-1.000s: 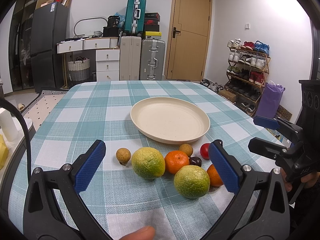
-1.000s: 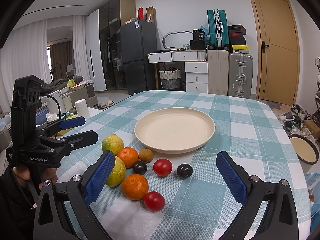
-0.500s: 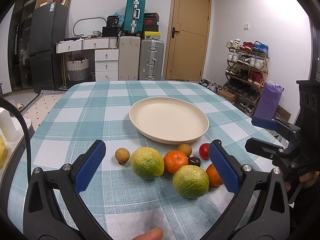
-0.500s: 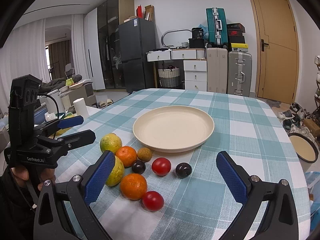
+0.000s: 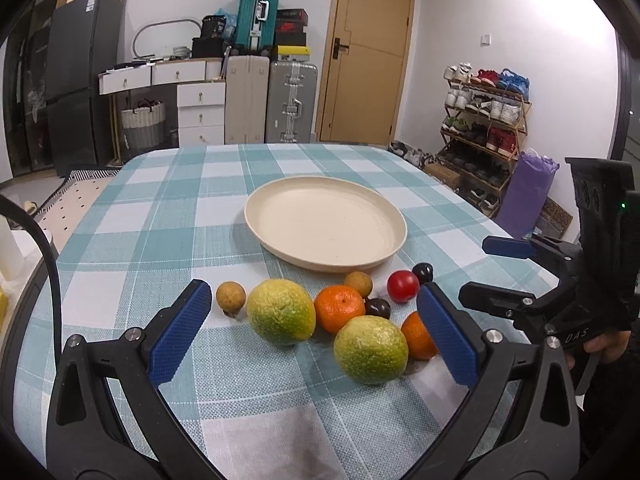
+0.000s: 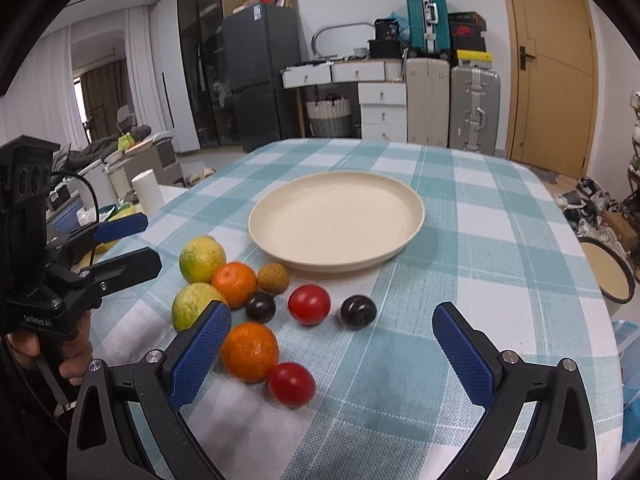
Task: Organize fruits
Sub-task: 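Grasp the green citrus with the left tool while the right tool grasps a red tomato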
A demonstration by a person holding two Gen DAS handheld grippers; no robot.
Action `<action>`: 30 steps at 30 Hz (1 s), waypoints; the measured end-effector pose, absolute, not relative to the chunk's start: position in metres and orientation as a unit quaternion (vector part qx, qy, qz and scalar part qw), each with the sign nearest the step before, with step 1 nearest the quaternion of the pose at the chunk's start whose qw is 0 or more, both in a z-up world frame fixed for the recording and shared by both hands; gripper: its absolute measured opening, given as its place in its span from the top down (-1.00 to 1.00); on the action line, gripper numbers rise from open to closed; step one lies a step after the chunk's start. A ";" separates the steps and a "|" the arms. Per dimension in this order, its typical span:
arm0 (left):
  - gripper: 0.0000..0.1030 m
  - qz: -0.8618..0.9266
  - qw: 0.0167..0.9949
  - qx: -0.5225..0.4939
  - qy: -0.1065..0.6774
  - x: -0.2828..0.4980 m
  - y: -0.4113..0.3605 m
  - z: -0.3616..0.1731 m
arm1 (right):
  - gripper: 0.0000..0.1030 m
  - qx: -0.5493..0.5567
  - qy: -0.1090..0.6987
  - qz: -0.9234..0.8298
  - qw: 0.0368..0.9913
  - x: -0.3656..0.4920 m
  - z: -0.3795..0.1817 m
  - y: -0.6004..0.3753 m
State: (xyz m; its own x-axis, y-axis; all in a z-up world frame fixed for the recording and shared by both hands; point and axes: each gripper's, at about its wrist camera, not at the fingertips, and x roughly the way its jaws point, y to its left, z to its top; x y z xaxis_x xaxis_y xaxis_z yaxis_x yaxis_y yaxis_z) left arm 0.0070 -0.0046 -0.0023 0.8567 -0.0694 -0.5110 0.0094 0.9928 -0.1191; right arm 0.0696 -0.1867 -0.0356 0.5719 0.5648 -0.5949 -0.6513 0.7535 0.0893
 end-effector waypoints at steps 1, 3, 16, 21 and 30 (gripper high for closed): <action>-0.99 -0.024 0.961 -0.051 0.271 0.007 -0.005 -0.002 | -1.00 -0.072 0.318 0.346 0.880 0.071 -0.037 -0.186; -0.99 -0.030 0.959 -0.042 0.280 0.009 -0.009 -0.002 | -1.00 -0.078 0.332 0.348 0.873 0.071 -0.039 -0.185; -0.90 -0.074 0.940 -0.005 0.333 0.018 -0.029 -0.023 | -0.46 -0.109 0.386 0.379 0.834 0.062 -0.065 -0.177; -0.64 -0.086 0.933 -0.007 0.349 0.022 -0.030 -0.029 | -0.28 -0.117 0.397 0.388 0.823 0.059 -0.069 -0.174; -0.35 -0.107 0.917 0.004 0.384 0.035 -0.042 -0.041 | -0.12 -0.107 0.412 0.396 0.814 0.060 -0.070 -0.176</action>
State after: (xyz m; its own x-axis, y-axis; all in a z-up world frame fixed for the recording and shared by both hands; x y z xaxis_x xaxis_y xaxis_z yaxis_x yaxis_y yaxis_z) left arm 0.0347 -0.0415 -0.0412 0.6825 -0.1931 -0.7049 0.1987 0.9772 -0.0753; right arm 0.0605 -0.1757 -0.0703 0.3468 0.5561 -0.7554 -0.7324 0.6636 0.1522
